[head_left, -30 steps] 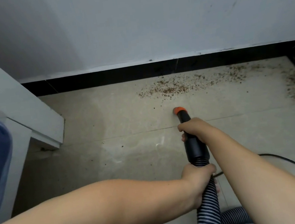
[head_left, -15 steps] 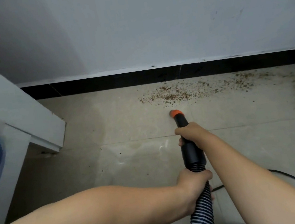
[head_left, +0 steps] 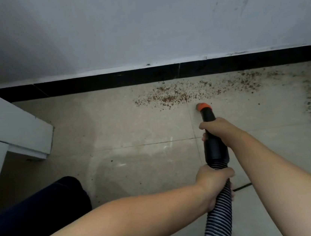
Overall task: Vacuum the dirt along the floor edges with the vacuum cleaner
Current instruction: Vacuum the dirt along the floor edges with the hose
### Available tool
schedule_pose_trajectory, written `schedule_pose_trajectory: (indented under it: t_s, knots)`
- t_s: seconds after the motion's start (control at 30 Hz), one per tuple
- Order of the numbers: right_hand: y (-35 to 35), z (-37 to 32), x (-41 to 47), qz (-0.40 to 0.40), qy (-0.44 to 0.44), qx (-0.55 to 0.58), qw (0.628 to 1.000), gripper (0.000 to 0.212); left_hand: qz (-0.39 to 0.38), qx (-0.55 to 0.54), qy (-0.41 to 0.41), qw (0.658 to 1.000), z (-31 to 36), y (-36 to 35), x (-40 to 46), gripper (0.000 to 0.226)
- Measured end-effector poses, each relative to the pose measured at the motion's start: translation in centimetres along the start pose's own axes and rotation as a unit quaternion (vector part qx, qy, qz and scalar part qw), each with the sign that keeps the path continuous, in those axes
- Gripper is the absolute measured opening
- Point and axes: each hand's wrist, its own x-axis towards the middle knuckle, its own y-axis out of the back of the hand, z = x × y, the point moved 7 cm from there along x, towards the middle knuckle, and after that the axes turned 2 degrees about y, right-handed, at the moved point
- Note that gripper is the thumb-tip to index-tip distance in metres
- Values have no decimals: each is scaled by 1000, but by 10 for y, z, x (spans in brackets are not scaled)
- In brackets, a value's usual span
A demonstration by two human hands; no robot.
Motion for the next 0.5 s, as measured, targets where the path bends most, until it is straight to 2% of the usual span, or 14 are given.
schedule_pose_trajectory:
  t_s: [0.27,0.5]
  knots:
    - [-88,-20,-17,-89,24,-23,996,29,40,-71,-11,997,-12,49,-18,12]
    - [-124,-36,-27,-154,37,40,987,37,54,-42,-11,998,3,92,-29,10]
